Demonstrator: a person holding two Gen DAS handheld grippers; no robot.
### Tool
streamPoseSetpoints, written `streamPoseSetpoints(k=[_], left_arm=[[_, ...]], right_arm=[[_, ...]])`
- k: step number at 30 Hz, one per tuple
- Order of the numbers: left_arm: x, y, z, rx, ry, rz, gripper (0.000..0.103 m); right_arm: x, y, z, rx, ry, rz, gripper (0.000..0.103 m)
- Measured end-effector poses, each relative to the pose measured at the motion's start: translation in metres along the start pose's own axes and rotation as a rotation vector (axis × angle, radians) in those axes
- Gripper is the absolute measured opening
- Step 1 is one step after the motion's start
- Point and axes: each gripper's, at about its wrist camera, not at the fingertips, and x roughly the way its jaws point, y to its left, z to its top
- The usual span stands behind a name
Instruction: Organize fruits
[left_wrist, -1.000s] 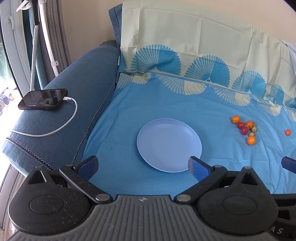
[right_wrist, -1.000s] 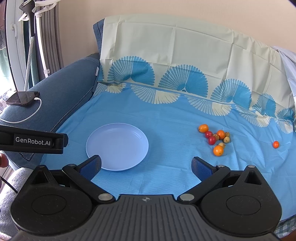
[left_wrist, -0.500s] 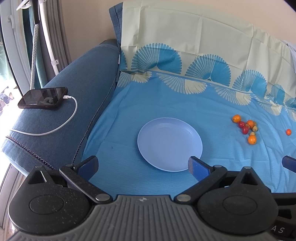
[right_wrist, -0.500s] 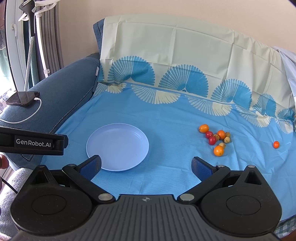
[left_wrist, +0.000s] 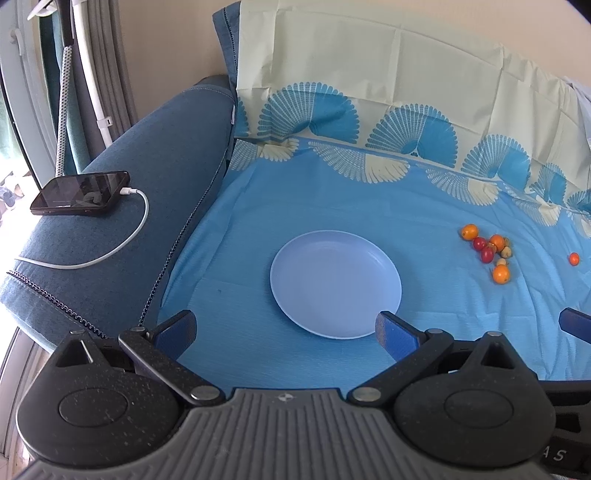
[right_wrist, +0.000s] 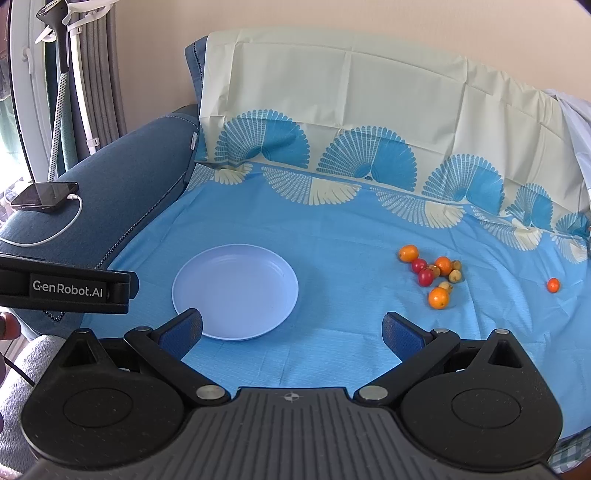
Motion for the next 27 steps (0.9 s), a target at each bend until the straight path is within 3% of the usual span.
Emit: streamPoseSetpoints(k=[13,17,22,27], left_arm=[[0.012,-0.017,0.006,0.019,0.025,0.013,0.103],[0.021,-0.036,0.01,0.025,0.032,0.006,0.103],[0.043,-0.08,0.019,0.066,0.092,-0.077,0.103],[0.067,-0.159,0.028,0.212,0.082,-0.124,0.103]], right_arm=[[0.007,-0.023,-0.002,0.068,0.0,0.002,0.103],[0.009,-0.046,-0.007,0.116,-0.012,-0.04,0.103],[0.015,-0.101,-0.018,0.224,-0.028,-0.14,0.103],[0.028,-0.177,-0.038,0.357,-0.029,-0.26,0.103]])
